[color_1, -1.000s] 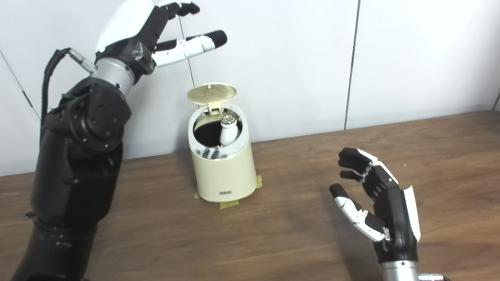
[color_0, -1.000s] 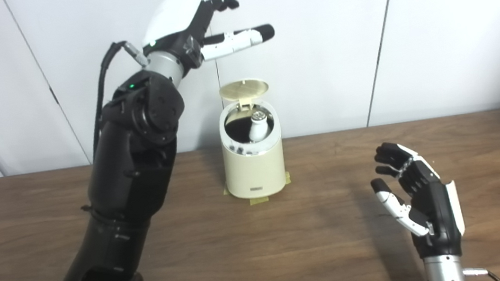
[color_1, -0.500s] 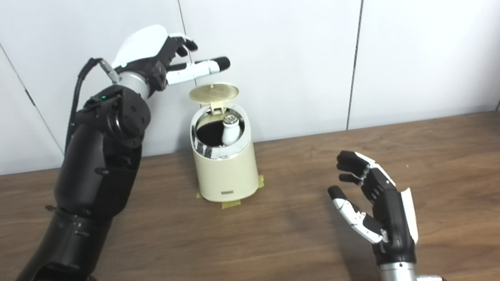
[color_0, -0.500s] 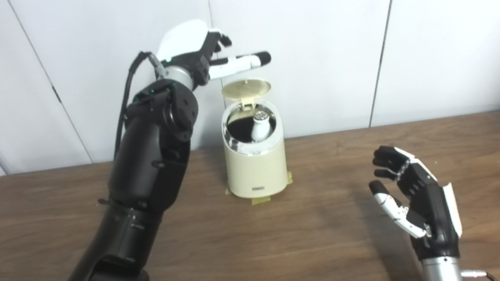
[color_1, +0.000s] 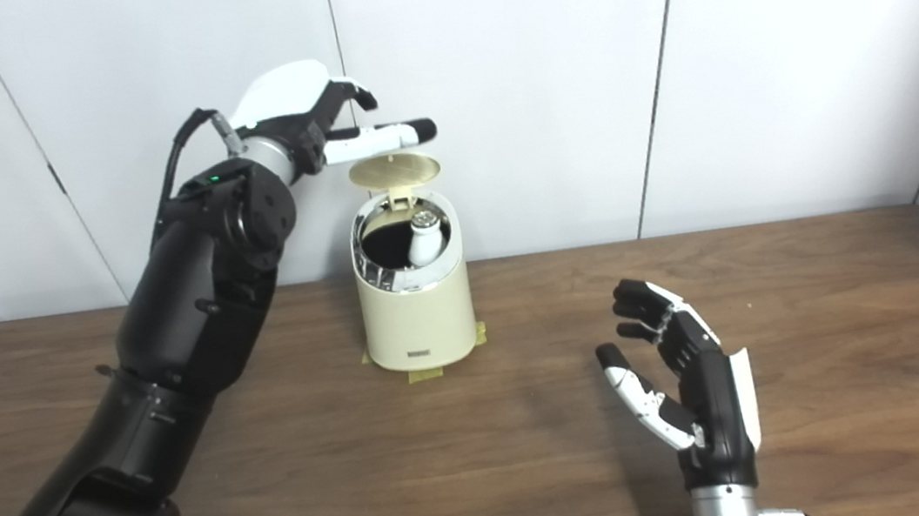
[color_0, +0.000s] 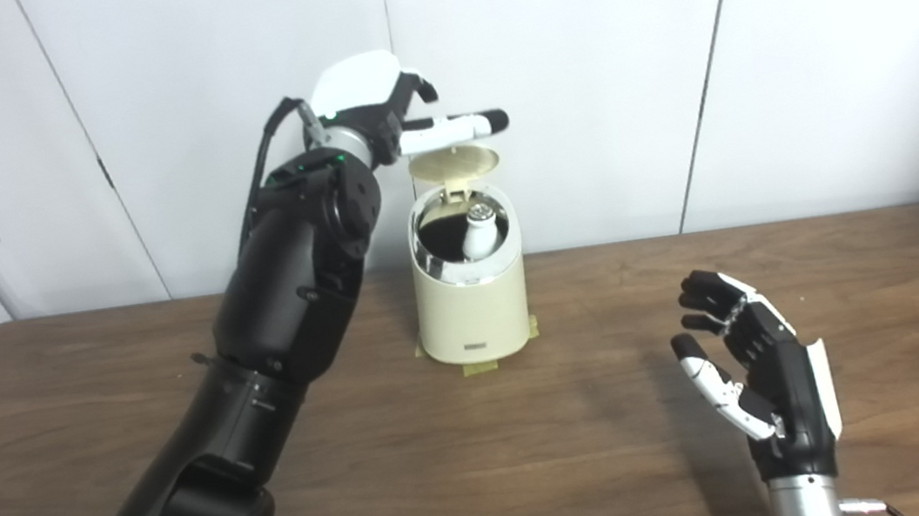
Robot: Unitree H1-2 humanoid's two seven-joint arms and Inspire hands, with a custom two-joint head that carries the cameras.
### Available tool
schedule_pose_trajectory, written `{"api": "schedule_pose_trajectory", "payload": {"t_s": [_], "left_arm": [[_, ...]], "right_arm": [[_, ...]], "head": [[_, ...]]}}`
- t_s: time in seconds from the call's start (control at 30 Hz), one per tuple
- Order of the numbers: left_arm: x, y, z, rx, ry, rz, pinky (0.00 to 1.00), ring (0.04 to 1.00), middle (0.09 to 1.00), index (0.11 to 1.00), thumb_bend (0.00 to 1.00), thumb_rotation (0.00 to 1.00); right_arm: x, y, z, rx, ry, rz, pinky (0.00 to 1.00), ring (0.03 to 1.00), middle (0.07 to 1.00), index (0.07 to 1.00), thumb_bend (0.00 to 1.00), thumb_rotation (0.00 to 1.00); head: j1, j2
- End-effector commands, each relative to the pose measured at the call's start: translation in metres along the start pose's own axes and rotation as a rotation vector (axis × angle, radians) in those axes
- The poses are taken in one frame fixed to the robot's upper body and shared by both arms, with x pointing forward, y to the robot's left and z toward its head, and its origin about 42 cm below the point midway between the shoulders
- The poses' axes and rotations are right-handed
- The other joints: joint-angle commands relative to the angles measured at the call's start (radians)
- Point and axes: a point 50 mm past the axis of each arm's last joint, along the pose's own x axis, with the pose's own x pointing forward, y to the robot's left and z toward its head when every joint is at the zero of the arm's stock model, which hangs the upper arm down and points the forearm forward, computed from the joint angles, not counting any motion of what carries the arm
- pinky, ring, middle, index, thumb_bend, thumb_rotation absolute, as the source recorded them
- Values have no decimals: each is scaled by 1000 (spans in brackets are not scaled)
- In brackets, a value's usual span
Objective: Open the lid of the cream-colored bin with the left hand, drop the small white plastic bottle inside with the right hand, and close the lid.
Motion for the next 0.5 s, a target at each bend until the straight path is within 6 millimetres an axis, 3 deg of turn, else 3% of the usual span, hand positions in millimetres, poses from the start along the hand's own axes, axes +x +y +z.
{"api": "schedule_pose_trajectory", "payload": {"t_s": [0.0, 0.47], "left_arm": [[1, 27, 10, 30, -30, 93, 1000, 972, 886, 817, 974, 1000], [-4, 1, 16, 42, -64, 30, 1000, 993, 911, 851, 986, 1000]], "right_arm": [[3, 9, 8, 33, -34, -5, 661, 734, 747, 723, 204, 212], [4, 9, 9, 38, -38, -3, 659, 729, 742, 725, 210, 215]], "head": [[-2, 0], [-5, -1]]}}
